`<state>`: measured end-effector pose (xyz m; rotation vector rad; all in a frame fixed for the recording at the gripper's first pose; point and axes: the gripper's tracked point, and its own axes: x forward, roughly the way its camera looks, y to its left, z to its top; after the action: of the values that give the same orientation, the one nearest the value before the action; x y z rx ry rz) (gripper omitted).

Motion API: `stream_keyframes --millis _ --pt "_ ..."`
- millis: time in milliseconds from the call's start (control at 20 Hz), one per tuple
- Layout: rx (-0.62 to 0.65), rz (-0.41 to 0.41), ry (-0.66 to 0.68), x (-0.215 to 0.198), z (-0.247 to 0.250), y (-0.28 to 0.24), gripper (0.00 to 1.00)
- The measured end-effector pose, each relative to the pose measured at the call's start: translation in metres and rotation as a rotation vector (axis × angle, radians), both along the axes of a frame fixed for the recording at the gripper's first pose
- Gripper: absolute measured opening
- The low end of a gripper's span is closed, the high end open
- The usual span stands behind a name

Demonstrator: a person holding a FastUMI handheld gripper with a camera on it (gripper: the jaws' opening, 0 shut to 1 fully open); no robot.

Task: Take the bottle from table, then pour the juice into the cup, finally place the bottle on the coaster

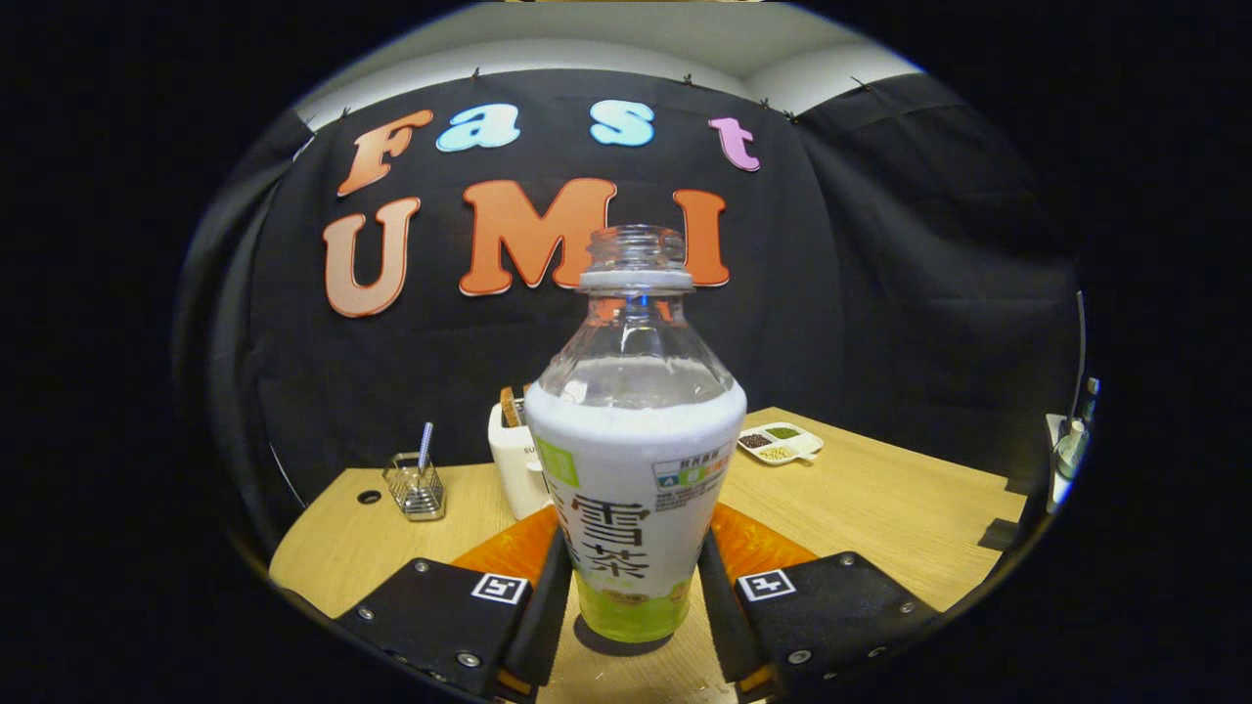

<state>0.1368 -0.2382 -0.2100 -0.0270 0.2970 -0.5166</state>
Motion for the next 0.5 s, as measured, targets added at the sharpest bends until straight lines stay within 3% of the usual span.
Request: stream_keyframes --millis 200,500 --pt "-0.054 -0.008 0.076 0.017 -0.033 -0.001 0.64" --pt "-0.037 -0.001 0.152 0.030 -0.085 0.004 0.64"
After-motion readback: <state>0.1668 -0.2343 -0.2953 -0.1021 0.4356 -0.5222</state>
